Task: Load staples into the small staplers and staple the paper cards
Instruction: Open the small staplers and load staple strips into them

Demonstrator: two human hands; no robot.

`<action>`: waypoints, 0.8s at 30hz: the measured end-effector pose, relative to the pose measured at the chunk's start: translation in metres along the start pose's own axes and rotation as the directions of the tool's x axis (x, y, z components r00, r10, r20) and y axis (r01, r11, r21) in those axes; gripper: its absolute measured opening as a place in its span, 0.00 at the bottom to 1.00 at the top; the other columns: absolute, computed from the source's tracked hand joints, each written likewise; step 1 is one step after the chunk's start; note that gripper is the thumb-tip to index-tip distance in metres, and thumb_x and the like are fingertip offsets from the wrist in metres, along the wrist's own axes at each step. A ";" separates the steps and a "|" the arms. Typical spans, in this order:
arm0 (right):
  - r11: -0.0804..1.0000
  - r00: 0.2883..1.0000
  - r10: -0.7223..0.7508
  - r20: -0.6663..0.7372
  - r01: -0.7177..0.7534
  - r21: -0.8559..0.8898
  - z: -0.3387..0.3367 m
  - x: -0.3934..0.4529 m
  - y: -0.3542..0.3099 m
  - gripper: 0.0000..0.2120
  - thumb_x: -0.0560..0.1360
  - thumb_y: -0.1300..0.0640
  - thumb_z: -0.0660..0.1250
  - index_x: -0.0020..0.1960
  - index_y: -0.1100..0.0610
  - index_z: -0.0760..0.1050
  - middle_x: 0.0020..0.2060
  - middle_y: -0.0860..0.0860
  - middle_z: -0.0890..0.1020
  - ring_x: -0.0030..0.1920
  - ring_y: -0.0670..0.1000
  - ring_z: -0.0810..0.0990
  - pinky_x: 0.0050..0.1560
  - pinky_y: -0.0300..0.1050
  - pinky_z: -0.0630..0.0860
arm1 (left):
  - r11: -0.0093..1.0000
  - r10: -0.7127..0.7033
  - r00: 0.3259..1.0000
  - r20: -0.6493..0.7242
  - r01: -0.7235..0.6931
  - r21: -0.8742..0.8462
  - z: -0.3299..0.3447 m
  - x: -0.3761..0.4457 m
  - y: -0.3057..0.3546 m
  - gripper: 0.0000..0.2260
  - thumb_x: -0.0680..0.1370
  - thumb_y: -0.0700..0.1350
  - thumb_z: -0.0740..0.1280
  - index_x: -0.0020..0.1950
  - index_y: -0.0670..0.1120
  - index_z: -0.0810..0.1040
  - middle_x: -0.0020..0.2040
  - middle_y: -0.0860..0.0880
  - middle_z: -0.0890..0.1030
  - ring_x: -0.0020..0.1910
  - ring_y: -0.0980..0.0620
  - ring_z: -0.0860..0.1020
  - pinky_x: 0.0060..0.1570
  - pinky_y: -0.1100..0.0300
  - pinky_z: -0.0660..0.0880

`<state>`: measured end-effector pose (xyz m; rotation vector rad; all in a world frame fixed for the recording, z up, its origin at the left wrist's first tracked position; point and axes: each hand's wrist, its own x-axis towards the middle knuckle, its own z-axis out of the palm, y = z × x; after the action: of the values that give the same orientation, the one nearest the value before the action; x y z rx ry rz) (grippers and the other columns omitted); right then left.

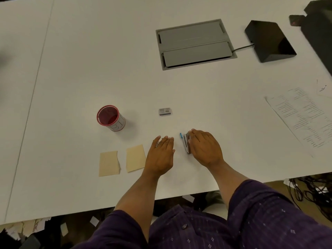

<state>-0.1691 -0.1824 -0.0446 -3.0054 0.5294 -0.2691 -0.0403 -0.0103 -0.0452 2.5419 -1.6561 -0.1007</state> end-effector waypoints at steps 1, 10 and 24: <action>1.000 1.000 0.006 -0.021 -0.006 0.009 0.001 0.003 0.000 0.12 0.80 0.60 0.65 0.61 0.63 0.79 0.52 0.59 0.84 0.49 0.61 0.84 0.52 0.53 0.80 | 1.000 -0.001 1.000 0.001 0.001 -0.012 0.001 0.002 0.001 0.21 0.82 0.48 0.59 0.72 0.40 0.73 0.67 0.44 0.79 0.69 0.47 0.75 0.76 0.48 0.60; 0.991 0.985 0.086 0.150 -0.100 0.086 0.002 0.019 -0.009 0.17 0.82 0.49 0.66 0.59 0.62 0.81 0.45 0.56 0.86 0.42 0.56 0.84 0.43 0.48 0.78 | 0.998 0.019 0.998 0.055 -0.016 -0.062 0.008 0.015 0.013 0.21 0.76 0.43 0.69 0.69 0.42 0.76 0.64 0.45 0.81 0.65 0.45 0.79 0.65 0.47 0.73; 0.930 0.899 0.252 0.357 -0.327 0.169 0.011 0.031 -0.023 0.16 0.83 0.50 0.61 0.67 0.55 0.75 0.54 0.54 0.82 0.50 0.54 0.83 0.44 0.43 0.75 | 0.974 -0.065 0.974 0.216 0.110 -0.199 0.007 0.026 0.025 0.33 0.76 0.41 0.69 0.80 0.47 0.61 0.57 0.49 0.83 0.54 0.47 0.80 0.58 0.50 0.76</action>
<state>-0.1310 -0.1705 -0.0482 -2.6225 0.8357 0.1828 -0.0534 -0.0441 -0.0491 2.5126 -1.5034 -0.5384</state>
